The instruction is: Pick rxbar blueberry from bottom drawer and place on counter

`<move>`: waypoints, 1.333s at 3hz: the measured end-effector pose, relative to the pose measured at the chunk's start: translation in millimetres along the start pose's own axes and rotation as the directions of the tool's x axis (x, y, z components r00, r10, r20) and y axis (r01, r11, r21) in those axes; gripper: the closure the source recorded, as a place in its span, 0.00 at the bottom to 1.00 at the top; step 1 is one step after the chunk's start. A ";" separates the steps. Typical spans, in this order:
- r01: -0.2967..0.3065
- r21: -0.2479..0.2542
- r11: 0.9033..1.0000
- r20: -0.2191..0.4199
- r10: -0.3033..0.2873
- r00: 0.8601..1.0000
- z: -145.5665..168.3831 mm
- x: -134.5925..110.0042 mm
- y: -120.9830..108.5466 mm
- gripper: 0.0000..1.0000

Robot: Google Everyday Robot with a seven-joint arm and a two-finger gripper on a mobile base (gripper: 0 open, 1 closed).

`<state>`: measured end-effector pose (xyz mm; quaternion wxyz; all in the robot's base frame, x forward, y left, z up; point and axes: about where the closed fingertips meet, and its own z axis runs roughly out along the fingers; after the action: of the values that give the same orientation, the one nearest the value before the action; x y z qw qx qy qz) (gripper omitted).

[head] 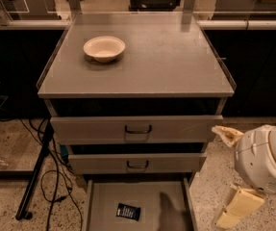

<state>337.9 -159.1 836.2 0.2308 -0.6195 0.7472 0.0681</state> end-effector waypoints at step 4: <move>-0.034 -0.092 0.995 0.031 0.037 0.999 112.4 48.0 7.5 0.00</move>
Offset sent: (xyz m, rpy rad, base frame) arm 0.0023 0.0107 -0.0369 -0.0154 0.0556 0.0182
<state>353.9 -156.8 714.7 0.2131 -0.6149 0.7503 0.1165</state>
